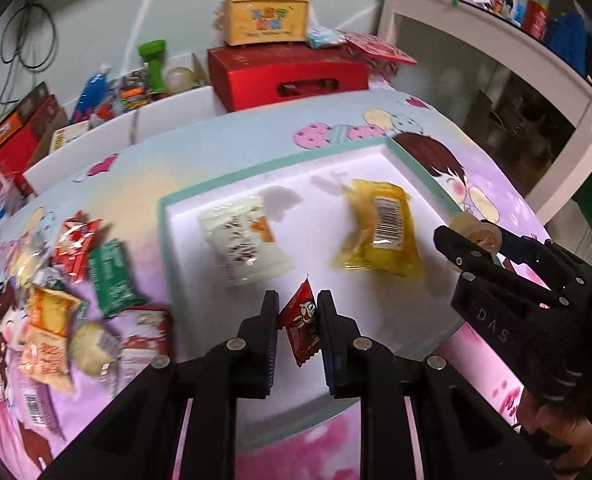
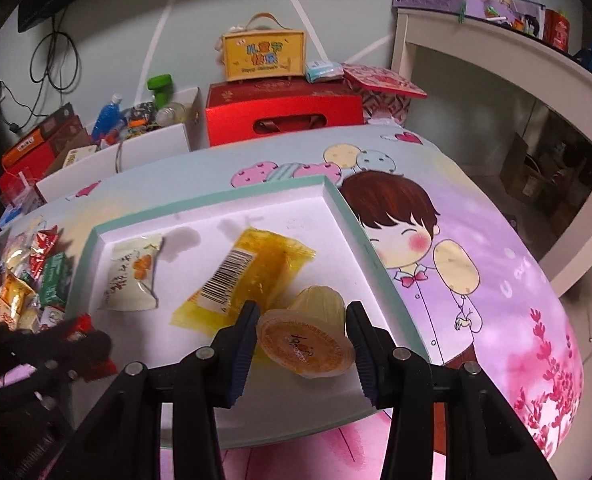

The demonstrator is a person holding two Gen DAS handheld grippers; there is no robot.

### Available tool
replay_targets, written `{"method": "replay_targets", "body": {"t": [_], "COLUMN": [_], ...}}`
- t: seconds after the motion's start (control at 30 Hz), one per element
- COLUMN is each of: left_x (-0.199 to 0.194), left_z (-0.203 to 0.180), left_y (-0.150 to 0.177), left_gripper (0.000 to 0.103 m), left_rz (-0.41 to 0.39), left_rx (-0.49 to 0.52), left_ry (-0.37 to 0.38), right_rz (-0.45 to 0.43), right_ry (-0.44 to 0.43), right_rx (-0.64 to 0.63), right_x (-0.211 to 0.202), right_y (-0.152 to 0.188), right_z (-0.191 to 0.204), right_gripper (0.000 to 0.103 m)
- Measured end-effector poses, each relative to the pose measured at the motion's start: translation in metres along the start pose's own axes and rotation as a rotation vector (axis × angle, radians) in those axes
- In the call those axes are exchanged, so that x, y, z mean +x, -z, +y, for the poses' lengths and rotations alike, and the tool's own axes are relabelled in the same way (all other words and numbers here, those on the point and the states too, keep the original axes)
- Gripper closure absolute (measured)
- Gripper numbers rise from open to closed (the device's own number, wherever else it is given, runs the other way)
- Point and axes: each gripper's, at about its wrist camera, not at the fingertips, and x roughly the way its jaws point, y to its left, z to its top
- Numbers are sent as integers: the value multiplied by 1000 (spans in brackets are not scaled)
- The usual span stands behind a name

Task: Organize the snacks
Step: 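Release the red candy into the tray with the left tool while the right tool releases the jelly cup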

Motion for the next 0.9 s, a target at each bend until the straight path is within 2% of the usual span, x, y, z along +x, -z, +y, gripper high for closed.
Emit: {"method": "replay_targets", "body": {"t": [0.07,0.13,0.17,0.2,0.33,0.37,0.43,0.47,0.57,0.67,0.9], "left_x": [8,13,14,14,10,10,8,7,8,9,4], "left_z": [-2,-1,-1,0,9,10,14,16,21,25,33], "left_y": [4,7,9,10,13,13,15,16,18,19,21], "left_gripper": [82,72,59,52,51,47,35,29,25,17,7], "left_rz": [19,39,44,44,35,33,29,26,26,24,-11], "left_rx": [-5,-12,-15,-19,-48,-54,-62,-66,-79,-87,-92], "left_ry": [10,2,-3,-4,-3,-8,-23,-34,-59,-76,-121], "right_rz": [14,24,29,31,31,24,19,18,22,26,9], "right_ry": [11,8,4,0,-5,-5,-1,-1,3,2,-13], "right_rx": [-1,3,4,4,-5,-6,-5,-5,-11,-14,-6], "right_x": [3,7,7,8,7,6,6,6,7,10,9], "right_y": [2,3,4,4,5,5,5,5,6,6,5], "right_z": [0,1,1,2,6,7,7,8,10,11,12], "right_gripper": [55,55,55,55,53,51,35,35,33,26,3]}}
